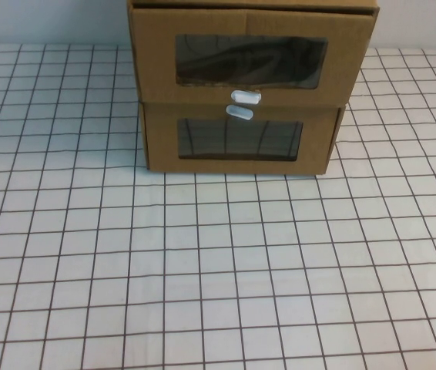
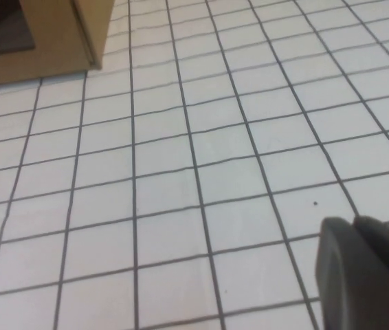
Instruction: Close the shoe box
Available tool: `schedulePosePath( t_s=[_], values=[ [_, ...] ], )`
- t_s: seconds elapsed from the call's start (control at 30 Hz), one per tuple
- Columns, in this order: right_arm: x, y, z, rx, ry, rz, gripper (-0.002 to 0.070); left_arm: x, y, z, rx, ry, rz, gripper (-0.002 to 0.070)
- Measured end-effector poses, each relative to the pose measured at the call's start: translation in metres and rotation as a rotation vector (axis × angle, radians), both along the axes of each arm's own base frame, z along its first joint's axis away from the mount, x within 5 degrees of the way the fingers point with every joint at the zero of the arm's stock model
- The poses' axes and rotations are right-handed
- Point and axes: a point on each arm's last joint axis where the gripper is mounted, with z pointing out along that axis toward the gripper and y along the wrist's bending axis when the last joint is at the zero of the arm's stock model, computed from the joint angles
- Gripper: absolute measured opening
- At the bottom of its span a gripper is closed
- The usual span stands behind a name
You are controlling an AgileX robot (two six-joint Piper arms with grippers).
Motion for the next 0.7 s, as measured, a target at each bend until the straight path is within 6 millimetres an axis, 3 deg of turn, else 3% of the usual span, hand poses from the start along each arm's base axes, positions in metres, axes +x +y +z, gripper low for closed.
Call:
schedulePosePath(
  t_s=[0.7],
  values=[
    [0.0011,0.0,0.0006,-0.015,-0.032,0.005,-0.0014,-0.0001,0.0,0.0001,0.0,-0.002,0.0,-0.0005]
  ],
)
